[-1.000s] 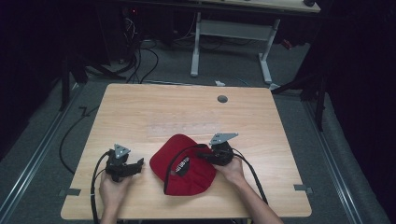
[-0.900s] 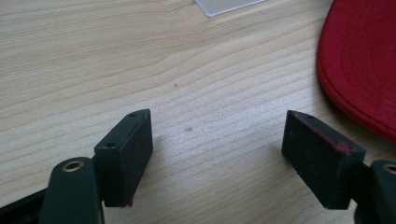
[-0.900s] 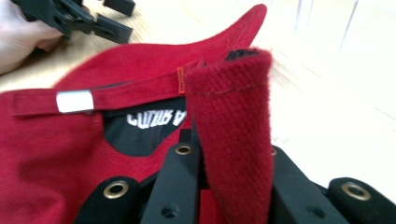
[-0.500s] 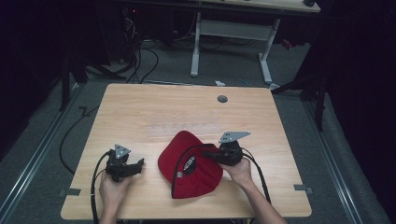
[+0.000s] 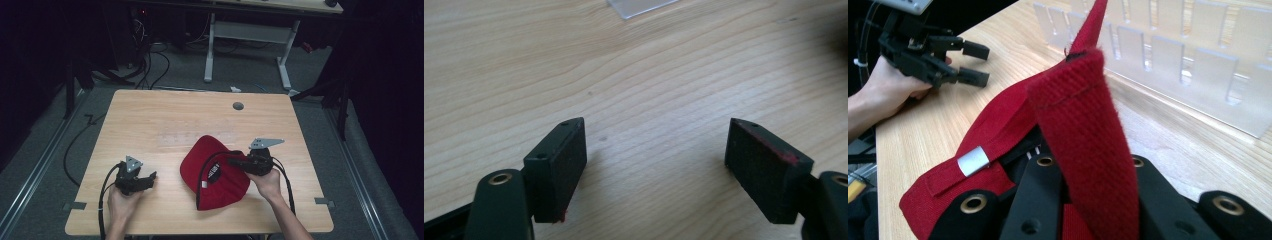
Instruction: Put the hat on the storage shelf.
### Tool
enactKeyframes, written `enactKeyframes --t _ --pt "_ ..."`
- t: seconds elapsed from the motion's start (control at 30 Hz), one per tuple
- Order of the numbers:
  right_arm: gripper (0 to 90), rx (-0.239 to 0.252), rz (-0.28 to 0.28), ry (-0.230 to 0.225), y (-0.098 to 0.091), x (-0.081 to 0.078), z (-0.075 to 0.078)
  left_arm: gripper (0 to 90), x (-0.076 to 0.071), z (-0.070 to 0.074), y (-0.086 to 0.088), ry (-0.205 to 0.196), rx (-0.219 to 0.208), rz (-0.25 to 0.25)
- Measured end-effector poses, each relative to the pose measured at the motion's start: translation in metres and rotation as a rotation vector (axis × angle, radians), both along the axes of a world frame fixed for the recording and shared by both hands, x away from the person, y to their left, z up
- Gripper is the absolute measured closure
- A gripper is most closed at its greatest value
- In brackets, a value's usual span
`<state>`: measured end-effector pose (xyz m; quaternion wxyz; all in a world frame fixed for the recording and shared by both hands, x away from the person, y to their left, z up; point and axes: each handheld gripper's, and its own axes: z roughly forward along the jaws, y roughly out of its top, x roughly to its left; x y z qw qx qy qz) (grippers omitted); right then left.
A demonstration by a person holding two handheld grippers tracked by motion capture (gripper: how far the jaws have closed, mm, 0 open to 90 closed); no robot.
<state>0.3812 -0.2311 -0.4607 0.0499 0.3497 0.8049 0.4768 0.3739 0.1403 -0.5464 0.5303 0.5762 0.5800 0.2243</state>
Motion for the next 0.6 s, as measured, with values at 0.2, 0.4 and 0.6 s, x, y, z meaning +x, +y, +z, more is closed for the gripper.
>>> enactKeyframes --t 0.2,0.4,0.6 --pt "86.1 0.013 -0.026 0.014 -0.007 0.0 0.003 23.6 -0.013 0.01 -0.016 -0.029 -0.003 -0.077" --pt "86.0 0.032 -0.047 0.024 -0.013 -0.001 0.007 21.6 -0.03 0.021 -0.04 -0.068 0.008 -0.192" --pt "86.1 0.051 -0.068 0.042 -0.018 -0.001 0.01 20.0 -0.043 0.03 -0.065 -0.106 0.016 -0.278"
